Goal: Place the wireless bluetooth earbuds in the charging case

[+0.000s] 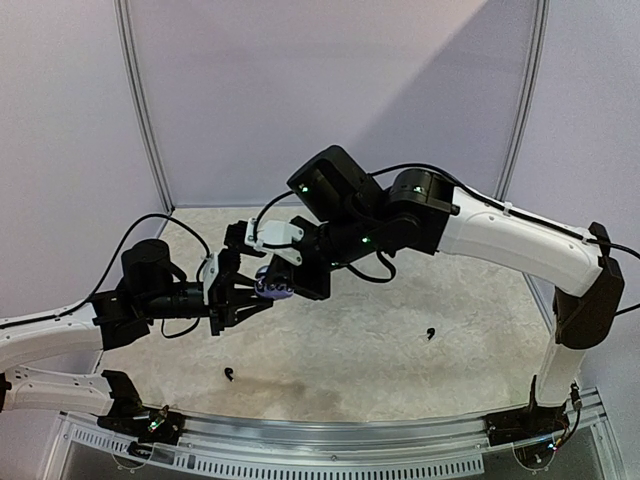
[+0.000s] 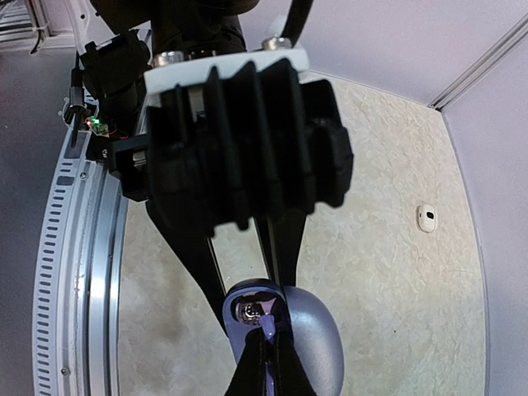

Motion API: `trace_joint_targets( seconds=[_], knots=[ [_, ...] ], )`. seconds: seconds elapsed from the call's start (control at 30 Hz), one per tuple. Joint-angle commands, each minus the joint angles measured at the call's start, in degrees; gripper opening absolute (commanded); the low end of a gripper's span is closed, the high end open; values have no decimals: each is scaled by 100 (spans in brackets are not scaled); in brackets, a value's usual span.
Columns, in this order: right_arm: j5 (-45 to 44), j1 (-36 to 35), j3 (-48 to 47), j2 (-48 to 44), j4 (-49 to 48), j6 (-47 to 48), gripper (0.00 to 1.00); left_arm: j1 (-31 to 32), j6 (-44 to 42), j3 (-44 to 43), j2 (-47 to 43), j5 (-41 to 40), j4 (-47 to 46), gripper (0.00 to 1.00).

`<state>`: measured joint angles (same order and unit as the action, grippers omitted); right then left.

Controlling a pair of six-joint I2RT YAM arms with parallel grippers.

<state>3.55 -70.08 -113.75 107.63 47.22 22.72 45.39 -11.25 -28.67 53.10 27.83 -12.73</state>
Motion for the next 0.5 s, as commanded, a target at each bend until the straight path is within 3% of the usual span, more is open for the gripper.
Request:
trace_joint_targets(
  seconds=[0.0,0.3,0.47],
  knots=[
    [-268,-31,-147,200,244,111,0,93,-119,-121,-83,39,-34,0],
    [-326,-30,-147,331,397,215,0,102,-115,-105,-95,11,-93,0],
    [-321,-31,-147,330,380,83,20,105,-86,-90,-98,11,-112,0]
  ],
)
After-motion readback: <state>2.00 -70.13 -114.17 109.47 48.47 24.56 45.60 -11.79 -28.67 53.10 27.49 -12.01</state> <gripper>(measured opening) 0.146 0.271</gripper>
